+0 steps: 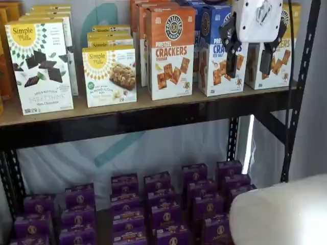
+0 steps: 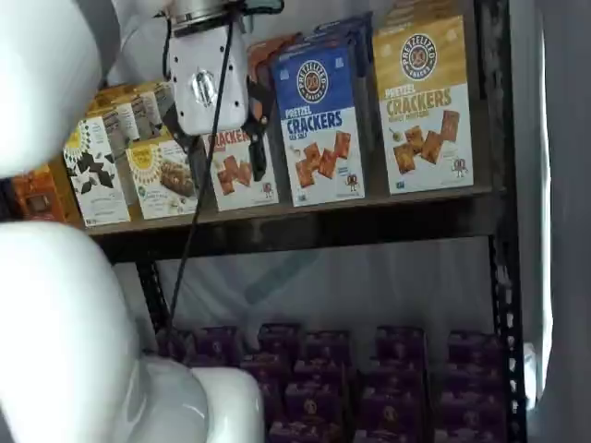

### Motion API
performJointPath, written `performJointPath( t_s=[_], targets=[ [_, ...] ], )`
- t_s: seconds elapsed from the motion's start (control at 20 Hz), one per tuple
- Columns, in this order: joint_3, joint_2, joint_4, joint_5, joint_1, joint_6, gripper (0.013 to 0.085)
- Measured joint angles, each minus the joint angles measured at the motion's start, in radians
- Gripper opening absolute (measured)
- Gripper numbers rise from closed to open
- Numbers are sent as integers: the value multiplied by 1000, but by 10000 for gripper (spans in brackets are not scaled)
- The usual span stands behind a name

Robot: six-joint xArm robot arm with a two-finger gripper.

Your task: Retrieve the yellow and white box located on the top shelf, the sixth one from the left

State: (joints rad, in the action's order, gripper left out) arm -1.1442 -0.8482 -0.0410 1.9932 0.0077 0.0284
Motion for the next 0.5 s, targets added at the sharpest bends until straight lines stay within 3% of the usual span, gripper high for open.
performJointPath(
  t_s=[0.2,0.5],
  targets=[
    [-29,34,1,58,2,2,850],
    [-29,37,20,51,16,7,850]
  ],
)
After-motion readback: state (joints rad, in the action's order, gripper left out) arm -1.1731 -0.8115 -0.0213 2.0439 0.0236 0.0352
